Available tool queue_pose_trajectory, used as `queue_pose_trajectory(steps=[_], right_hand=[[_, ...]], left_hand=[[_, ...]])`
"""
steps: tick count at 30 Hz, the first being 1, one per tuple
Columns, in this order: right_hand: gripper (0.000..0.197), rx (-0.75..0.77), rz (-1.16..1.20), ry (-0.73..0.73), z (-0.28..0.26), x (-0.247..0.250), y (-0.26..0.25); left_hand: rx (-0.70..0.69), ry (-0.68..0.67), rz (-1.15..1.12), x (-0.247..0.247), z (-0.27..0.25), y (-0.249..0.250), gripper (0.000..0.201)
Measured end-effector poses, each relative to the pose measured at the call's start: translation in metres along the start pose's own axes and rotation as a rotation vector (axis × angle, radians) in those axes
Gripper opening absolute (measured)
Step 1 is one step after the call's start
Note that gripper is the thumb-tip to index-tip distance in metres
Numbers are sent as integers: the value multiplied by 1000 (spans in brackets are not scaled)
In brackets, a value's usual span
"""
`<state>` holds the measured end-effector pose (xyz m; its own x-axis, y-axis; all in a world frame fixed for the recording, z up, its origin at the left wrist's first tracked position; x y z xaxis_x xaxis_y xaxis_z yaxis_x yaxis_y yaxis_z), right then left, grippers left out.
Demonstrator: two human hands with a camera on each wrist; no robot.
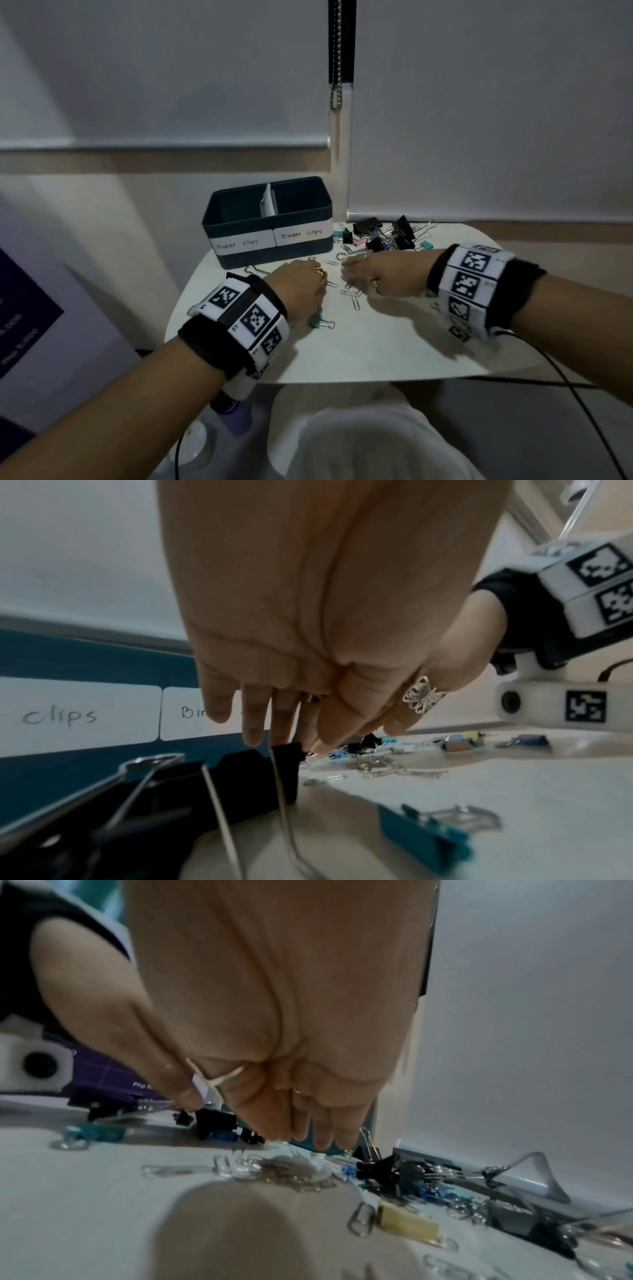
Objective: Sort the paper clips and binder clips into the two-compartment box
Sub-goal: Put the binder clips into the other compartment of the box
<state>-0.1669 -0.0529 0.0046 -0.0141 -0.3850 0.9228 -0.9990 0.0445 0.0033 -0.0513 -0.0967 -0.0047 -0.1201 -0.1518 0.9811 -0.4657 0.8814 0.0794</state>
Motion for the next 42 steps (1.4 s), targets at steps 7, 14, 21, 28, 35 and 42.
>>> queue_pose_trajectory(steps=[7,14,21,28,35,42], right_hand=[[49,-13,-193,-15,11,-6,3],[47,57,-15,26,-32,-13,25],[23,-73,47,185,-15,-2,31],[21,-40,22,160,7,6,23],[13,-34,54,167,8,11,31],[28,-33,-21,109,21,11,36]], left_hand=[[143,-58,41,15,34,14,34],[21,-193,147,-2,23,40,34],[35,-34,-26,-10,12,60,34],[89,65,-64,-2,26,68,32],[187,82,-131,7,26,58,4],[264,37,-16,8,29,58,40]])
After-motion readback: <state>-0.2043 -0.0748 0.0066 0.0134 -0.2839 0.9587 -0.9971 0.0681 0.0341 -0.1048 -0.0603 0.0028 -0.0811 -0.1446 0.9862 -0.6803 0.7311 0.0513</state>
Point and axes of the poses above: each hand's wrist, its own z-axis towards the middle knuckle, its own x-axis out of the back of the hand, y = z × x, the point moved 5 cm from there along z, towards the middle knuckle, and after that the axes turned 13 degrees about -x, right-handed, at the moved point
